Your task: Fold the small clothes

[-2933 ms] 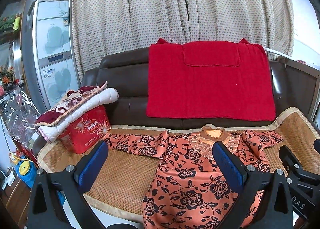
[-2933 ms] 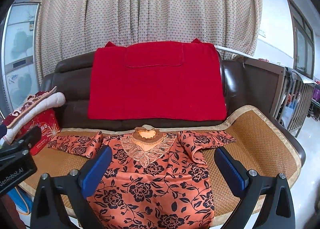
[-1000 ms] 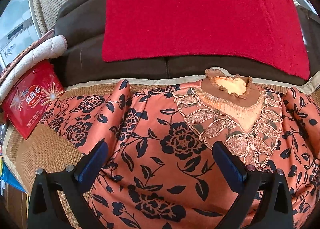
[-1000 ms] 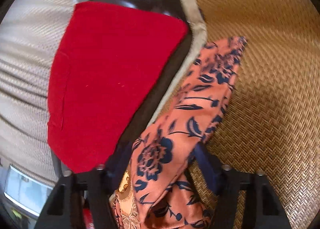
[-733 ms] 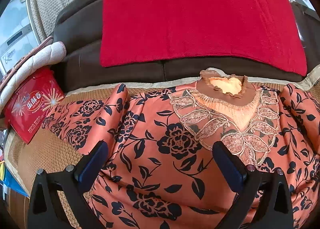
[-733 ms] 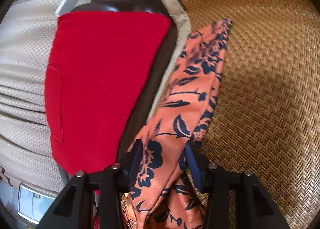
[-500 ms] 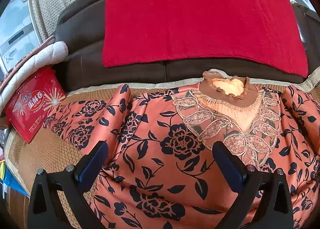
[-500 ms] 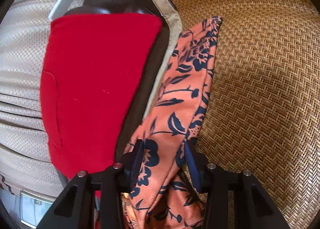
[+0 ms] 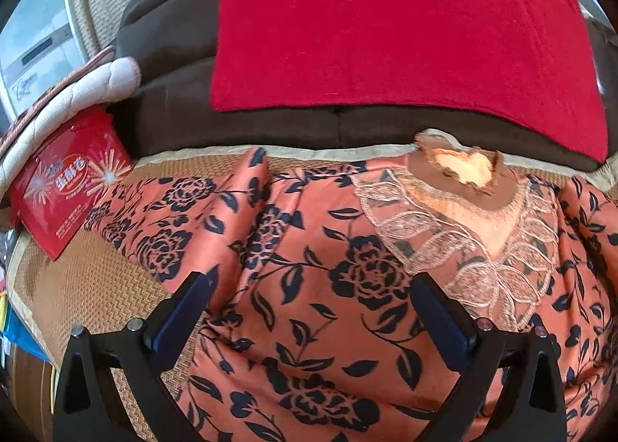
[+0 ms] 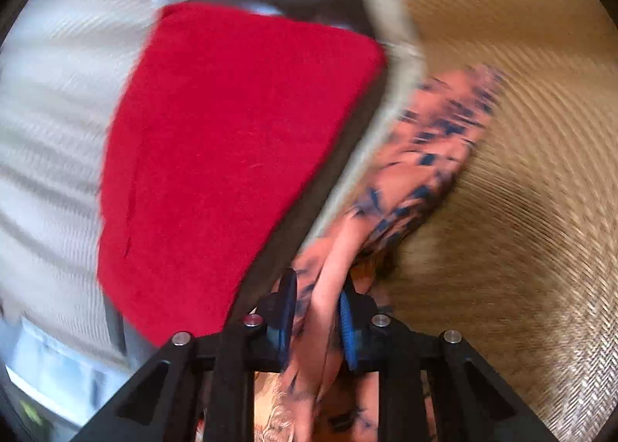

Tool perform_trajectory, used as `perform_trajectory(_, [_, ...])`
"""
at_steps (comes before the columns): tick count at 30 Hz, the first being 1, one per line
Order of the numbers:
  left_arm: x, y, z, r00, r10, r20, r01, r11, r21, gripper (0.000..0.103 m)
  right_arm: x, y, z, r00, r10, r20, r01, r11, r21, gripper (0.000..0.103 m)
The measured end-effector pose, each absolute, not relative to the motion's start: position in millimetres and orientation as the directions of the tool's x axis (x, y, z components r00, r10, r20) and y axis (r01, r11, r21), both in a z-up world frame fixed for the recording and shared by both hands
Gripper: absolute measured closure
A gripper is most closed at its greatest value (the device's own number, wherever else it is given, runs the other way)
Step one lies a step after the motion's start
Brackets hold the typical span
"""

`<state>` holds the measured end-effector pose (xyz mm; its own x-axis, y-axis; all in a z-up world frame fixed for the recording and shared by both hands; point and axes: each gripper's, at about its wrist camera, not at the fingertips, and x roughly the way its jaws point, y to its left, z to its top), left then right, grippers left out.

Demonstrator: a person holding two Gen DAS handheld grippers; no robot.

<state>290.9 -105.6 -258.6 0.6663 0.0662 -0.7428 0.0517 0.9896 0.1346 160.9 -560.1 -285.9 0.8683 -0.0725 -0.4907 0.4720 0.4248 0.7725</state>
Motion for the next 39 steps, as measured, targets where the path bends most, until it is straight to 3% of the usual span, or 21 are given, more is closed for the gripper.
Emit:
perform_trajectory(6, [301.1, -77.1, -254.9, 0.663, 0.112, -0.740, -0.029, 0.992, 0.125, 0.000, 179.0, -490.6, -243.5, 0.880, 0.069, -0.469, 0.308, 0.669, 0.676, 0.082])
perform_trajectory(10, [304.3, -59.1, -255.7, 0.649, 0.133, -0.749, -0.073, 0.991, 0.113, 0.000, 188.2, -432.8, -251.8, 0.806, 0.196, -0.559, 0.234, 0.761, 0.604, 0.082])
perform_trajectory(16, [304.5, -69.4, -270.2, 0.606, 0.095, -0.790, 0.015, 0.991, 0.130, 0.000, 199.2, -404.4, -312.2, 0.622, 0.370, -0.690, 0.269, 0.727, 0.632, 0.076])
perform_trajectory(20, [307.2, -87.5, -296.1, 0.526, 0.095, -0.845, 0.104, 0.979, 0.175, 0.000, 190.1, -429.6, -323.9, 0.629, 0.439, -0.642, 0.321, 0.605, 0.729, 0.073])
perform_trajectory(21, [309.4, -90.8, -305.9, 0.482, 0.085, -0.872, 0.124, 0.979, 0.164, 0.000, 196.1, -431.8, -322.0, 0.640, 0.448, -0.624, 0.321, 0.582, 0.747, 0.068])
perform_trajectory(24, [313.6, -89.9, -322.5, 0.408, 0.066, -0.911, 0.116, 0.986, 0.123, 0.000, 174.9, -462.8, -313.6, 0.724, 0.410, -0.555, 0.329, 0.503, 0.800, 0.012])
perform_trajectory(30, [314.6, -65.5, -327.8, 0.372, -0.043, -0.927, 0.034, 0.999, -0.033, 0.000, 152.1, -508.1, -310.2, 0.842, 0.296, -0.451, 0.347, 0.343, 0.873, 0.013])
perform_trajectory(36, [302.5, -65.4, -326.8, 0.396, -0.029, -0.918, 0.011, 1.000, -0.027, 0.000, 135.4, -553.0, -352.7, 0.900, 0.192, -0.391, 0.385, 0.073, 0.920, 0.023])
perform_trajectory(38, [304.7, -66.4, -324.5, 0.354, -0.033, -0.935, 0.018, 0.999, -0.028, 0.000, 139.6, -557.9, -349.3, 0.899, 0.154, -0.409, 0.395, 0.115, 0.912, 0.037])
perform_trajectory(39, [307.8, -67.0, -320.5, 0.349, -0.030, -0.936, 0.025, 0.999, -0.023, 0.000, 146.8, -555.1, -347.0, 0.898, 0.140, -0.417, 0.398, 0.146, 0.906, 0.058])
